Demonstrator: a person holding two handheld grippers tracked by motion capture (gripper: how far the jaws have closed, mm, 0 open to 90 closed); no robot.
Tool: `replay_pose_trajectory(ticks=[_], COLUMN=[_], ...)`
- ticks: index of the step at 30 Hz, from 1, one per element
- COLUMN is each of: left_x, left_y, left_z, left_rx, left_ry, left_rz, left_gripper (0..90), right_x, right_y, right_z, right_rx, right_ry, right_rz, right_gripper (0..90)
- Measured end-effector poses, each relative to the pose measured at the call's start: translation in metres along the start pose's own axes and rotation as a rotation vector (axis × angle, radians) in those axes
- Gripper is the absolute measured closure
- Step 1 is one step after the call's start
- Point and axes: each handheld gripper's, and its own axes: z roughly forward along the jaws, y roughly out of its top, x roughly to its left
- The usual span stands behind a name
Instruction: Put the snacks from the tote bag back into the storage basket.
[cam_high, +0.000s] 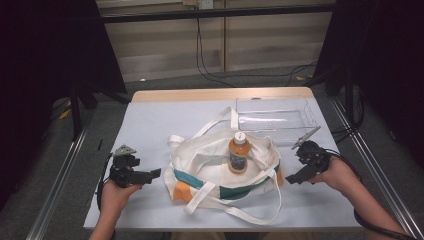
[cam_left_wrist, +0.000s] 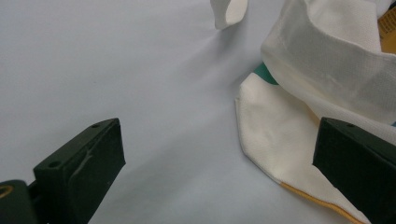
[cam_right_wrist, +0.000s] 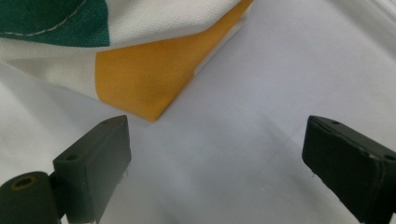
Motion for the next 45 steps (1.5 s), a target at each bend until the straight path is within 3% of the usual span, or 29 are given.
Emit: replay_pose_trajectory(ticks=[12,21,45], left_x=[0.001,0.001,0.001], left_y=[0.000,0.000,0.000], left_z=[0.000,0.000,0.000], left_rx=[0.007,0.011,0.030], left_ry=[-0.001,-0.005,-0.004], left_rz=[0.006,0.005,0.019], left_gripper=[2.1,2.1,2.2], right_x=[-0.001,0.002,0.005], right_y=[0.012,0.022,0.051], right_z=[-0.007,-0.014,-0.044], right_rx=[0.133,0.174,0.195], right_ry=[0.014,0.013,0.012], right_rz=[-0.022,-0.051,-0.099], right_gripper=[7.7,7.7,7.8])
